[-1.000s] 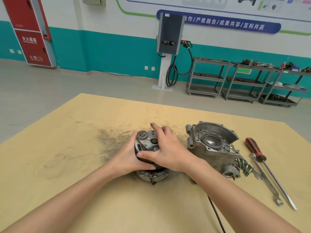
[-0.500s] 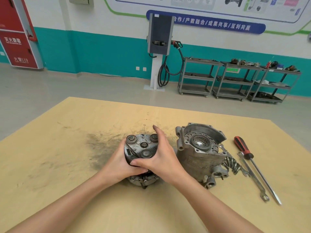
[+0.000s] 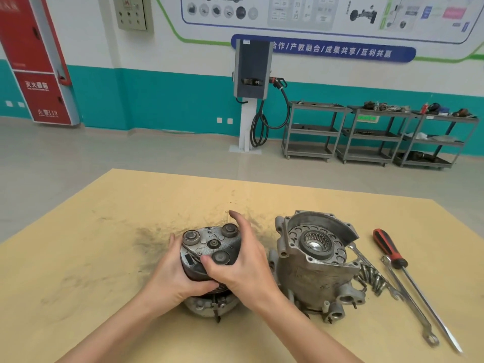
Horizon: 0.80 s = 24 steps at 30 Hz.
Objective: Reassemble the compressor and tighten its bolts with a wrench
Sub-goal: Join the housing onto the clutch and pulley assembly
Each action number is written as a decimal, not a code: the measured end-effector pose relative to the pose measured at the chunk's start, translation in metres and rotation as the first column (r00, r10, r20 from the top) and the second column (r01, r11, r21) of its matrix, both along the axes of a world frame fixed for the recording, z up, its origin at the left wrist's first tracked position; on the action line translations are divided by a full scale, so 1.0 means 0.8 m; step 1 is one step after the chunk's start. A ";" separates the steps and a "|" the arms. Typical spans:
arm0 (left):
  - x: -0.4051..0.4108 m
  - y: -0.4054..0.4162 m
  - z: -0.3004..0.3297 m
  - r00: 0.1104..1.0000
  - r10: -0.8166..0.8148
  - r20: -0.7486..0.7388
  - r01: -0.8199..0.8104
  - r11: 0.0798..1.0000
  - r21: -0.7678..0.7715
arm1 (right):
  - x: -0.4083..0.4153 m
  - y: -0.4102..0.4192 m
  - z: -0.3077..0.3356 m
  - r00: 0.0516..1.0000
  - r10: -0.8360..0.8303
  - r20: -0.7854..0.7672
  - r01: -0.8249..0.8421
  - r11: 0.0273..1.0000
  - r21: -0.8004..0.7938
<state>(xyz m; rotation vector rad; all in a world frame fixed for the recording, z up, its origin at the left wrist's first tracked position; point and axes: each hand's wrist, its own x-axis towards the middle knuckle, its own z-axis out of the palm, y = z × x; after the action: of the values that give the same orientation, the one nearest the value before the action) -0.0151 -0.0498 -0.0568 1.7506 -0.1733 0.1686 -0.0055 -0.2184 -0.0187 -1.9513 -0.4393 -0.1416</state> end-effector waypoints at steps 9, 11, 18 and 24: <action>-0.033 -0.006 0.063 0.996 -0.021 0.092 0.012 0.995 0.099 | -0.032 0.002 0.037 0.998 0.010 0.061 -0.014 0.997 0.074; -0.037 -0.008 0.098 0.987 -0.052 0.154 0.035 0.993 0.112 | -0.038 0.000 0.068 0.994 -0.006 0.112 -0.006 0.994 0.105; -0.034 -0.061 0.228 0.917 -0.181 0.355 0.139 0.980 0.140 | -0.044 -0.045 0.191 0.959 -0.101 0.265 0.028 0.963 0.267; 0.009 -0.144 0.249 0.926 -0.229 0.299 0.197 0.971 0.133 | -0.028 -0.122 0.222 0.960 -0.204 0.190 0.133 0.935 0.329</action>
<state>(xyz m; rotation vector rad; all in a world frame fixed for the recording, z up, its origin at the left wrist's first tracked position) -0.0081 -0.1651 0.1421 1.7830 -0.6115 0.2815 -0.0276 -0.3160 0.1588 -1.6615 -0.3667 -0.5150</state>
